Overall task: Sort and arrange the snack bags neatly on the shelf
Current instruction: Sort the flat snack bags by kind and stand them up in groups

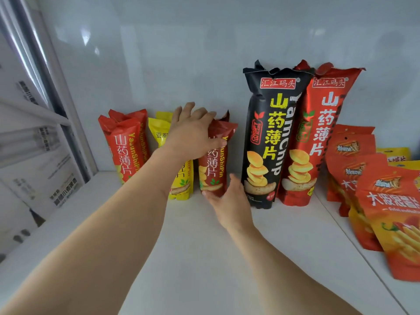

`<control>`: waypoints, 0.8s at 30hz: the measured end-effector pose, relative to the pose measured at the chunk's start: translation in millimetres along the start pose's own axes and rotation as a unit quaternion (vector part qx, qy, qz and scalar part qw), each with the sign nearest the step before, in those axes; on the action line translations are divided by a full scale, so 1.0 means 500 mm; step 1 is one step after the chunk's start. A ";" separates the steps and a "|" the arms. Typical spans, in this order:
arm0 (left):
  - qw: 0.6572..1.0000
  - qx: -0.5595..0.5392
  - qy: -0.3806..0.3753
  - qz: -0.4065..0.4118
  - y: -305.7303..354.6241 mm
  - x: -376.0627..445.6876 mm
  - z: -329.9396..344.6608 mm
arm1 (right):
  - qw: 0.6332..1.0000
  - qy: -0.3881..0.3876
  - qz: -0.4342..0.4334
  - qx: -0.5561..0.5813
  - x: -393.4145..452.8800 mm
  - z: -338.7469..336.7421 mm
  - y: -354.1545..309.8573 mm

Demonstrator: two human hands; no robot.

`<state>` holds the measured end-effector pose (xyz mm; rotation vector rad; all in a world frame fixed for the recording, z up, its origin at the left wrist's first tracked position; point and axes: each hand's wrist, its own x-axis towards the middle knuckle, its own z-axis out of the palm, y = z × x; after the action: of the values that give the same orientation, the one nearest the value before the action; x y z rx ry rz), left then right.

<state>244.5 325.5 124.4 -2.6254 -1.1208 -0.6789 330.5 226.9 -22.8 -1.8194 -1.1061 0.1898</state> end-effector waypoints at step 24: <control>0.990 -0.114 -0.019 -0.086 -0.175 -0.038 -0.061 | 0.997 0.043 -0.021 -0.064 -0.049 0.098 -0.050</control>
<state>159.6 362.6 142.7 -2.7611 -1.3674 -0.8388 274.3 243.4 -36.6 -1.8985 -1.1156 0.0155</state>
